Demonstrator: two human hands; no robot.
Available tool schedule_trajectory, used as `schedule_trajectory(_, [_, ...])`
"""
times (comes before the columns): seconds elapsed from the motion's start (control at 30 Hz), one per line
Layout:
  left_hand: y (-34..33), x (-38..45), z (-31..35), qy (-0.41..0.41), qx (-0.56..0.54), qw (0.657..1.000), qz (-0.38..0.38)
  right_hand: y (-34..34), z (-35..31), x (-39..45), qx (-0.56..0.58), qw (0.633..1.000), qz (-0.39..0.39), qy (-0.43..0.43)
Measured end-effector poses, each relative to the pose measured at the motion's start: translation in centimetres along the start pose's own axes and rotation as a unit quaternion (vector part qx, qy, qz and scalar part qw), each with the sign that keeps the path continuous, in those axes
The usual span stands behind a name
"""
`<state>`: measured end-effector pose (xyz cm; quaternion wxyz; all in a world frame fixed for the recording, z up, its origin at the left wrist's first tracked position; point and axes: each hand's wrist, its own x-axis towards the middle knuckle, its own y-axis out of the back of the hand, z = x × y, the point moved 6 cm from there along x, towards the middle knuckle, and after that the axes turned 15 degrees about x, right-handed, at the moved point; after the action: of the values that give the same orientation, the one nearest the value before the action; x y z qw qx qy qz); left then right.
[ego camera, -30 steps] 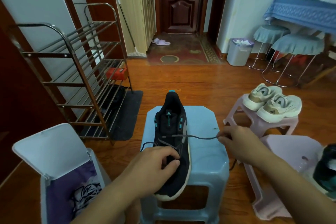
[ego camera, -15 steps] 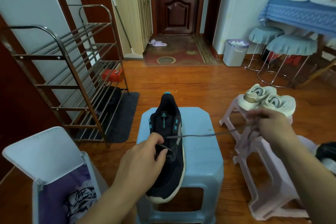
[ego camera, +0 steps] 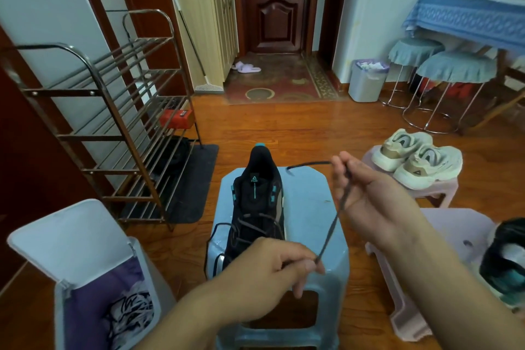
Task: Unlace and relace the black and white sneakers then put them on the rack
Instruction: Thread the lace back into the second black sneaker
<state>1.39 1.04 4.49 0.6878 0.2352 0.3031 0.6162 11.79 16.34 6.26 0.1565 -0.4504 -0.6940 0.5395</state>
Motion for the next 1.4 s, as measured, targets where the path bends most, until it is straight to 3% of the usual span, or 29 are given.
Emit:
schedule_trajectory(0.1, [-0.3, -0.8, -0.7, 0.0, 0.042, 0.996, -0.083, 3.0, -4.2, 2.3, -0.099, 0.986, 0.116, 0.059])
schedule_trajectory(0.17, [-0.2, -1.1, -1.2, 0.011, 0.054, 0.993, -0.102, 4.6, -7.1, 3.0, -0.196, 0.951, 0.22, 0.097])
schedule_trajectory(0.23, [-0.3, -1.3, -1.3, 0.017, 0.054, 0.992, -0.109, 5.7, -8.8, 3.6, -0.271, 0.916, 0.266, 0.128])
schedule_trajectory(0.3, [-0.4, -1.2, -1.3, 0.021, 0.053, 0.993, -0.101, 5.9, -9.8, 4.4, -0.453, 0.837, 0.248, 0.181])
schedule_trajectory(0.37, [0.2, -0.8, -1.5, 0.026, 0.066, 0.997, -0.031, 5.5, -9.1, 5.1, -0.636, 0.713, 0.212, 0.204])
schedule_trajectory(0.43, [2.3, -0.5, -2.0, 0.043, 0.061, 0.989, 0.129, 4.8, -6.7, 5.5, -0.701, 0.674, 0.157, 0.171])
schedule_trajectory(0.5, [4.7, -0.5, -3.3, 0.102, 0.06, 0.954, 0.277, 3.2, -3.8, 4.8, -0.716, 0.677, 0.091, 0.144])
schedule_trajectory(0.53, [5.5, -0.3, -4.0, 0.138, 0.076, 0.94, 0.303, 2.8, -2.3, 4.4, -0.714, 0.687, 0.05, 0.126])
schedule_trajectory(0.6, [5.8, 0.7, -5.3, 0.184, 0.13, 0.932, 0.282, 2.4, 0.3, 3.6, -0.664, 0.744, 0.011, 0.076])
schedule_trajectory(0.67, [5.3, 1.7, -6.1, 0.203, 0.156, 0.935, 0.244, 3.0, 2.1, 3.1, -0.593, 0.805, 0.024, 0.018])
schedule_trajectory(0.77, [4.9, 2.3, -6.3, 0.207, 0.157, 0.936, 0.236, 3.3, 4.5, 1.3, -0.551, 0.833, 0.02, -0.054])
schedule_trajectory(0.87, [5.5, 2.5, -6.3, 0.209, 0.156, 0.937, 0.234, 3.0, 5.6, 0.4, -0.551, 0.831, -0.019, -0.077])
schedule_trajectory(1.0, [6.2, 3.0, -6.0, 0.212, 0.253, 0.921, 0.208, 3.0, 5.9, 1.1, -0.579, 0.815, -0.028, -0.024])
schedule_trajectory(1.1, [6.3, 3.3, -5.5, 0.201, 0.312, 0.904, 0.211, 2.9, 5.8, 1.5, -0.549, 0.835, -0.032, 0.009])
schedule_trajectory(1.2, [6.2, 3.6, -5.9, 0.201, 0.306, 0.907, 0.208, 2.2, 5.3, 1.6, -0.594, 0.802, -0.035, 0.048])
schedule_trajectory(1.33, [6.1, 3.6, -6.7, 0.205, 0.239, 0.924, 0.217, 2.9, 5.6, 1.7, -0.67, 0.741, -0.034, 0.034])
schedule_trajectory(1.4, [6.0, 3.4, -6.7, 0.206, 0.24, 0.92, 0.229, 3.2, 5.8, 1.7, -0.67, 0.742, -0.029, 0.03])
